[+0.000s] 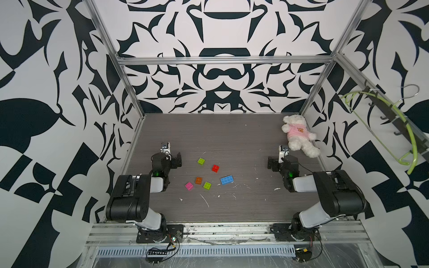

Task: Assemble the letter v with lego
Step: Pick up the lego brick from the center of the board.

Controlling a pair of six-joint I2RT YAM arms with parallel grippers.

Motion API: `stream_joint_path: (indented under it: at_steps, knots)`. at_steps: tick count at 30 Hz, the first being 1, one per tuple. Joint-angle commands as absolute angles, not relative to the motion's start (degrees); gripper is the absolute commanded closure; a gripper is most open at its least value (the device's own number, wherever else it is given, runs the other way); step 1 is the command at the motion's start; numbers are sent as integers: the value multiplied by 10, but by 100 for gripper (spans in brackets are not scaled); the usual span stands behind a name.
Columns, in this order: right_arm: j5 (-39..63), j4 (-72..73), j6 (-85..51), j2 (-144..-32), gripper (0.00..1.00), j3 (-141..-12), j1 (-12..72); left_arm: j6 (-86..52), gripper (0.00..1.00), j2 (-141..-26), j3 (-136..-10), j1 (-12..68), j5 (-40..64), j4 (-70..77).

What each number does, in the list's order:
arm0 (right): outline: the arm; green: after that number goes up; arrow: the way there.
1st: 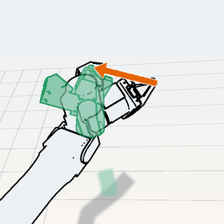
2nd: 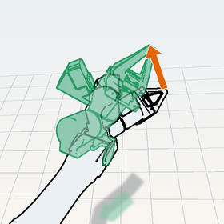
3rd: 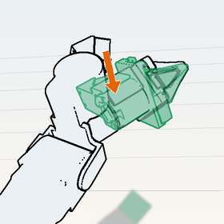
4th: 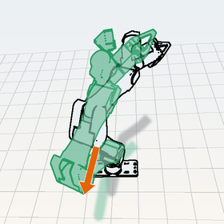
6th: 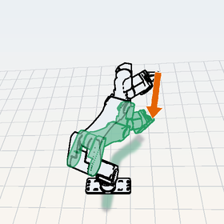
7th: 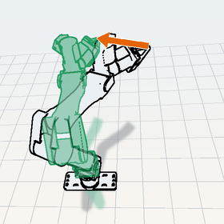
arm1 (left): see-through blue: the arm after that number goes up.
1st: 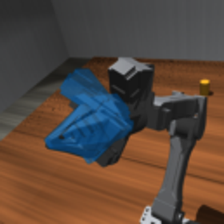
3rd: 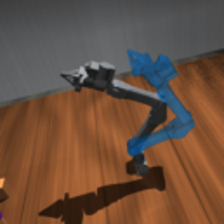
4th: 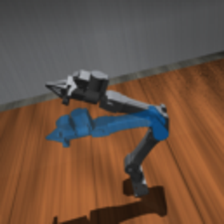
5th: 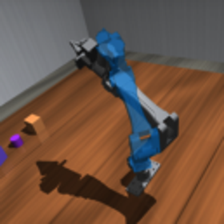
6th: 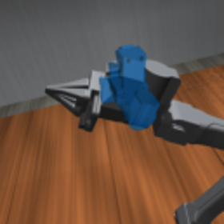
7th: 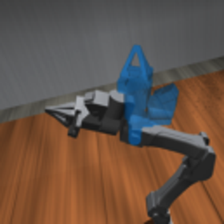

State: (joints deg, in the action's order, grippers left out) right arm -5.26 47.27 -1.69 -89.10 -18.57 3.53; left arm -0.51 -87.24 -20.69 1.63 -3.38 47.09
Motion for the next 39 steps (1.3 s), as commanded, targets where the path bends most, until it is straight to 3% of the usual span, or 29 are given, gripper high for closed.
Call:
stream_joint_path:
  at_steps: [1, 30, 34, 37, 39]
  knots:
    - [-67, 521, -8, -889, 0, -205, 40, -11, 1, -882, -218, 18, -24, 499]
    - [-66, 521, -8, -890, 0, -206, 40, -10, 1, -884, -219, 18, -24, 500]
    - [-68, 532, 0, -883, 0, -200, 41, -25, 0, -879, -222, 17, -62, 499]
    - [-59, 404, 8, -801, 0, -231, 51, -41, 1, -797, -240, 18, -90, 408]
    - [1, 276, -27, -740, 0, -286, 51, -58, 1, -712, -270, 18, -66, 304]
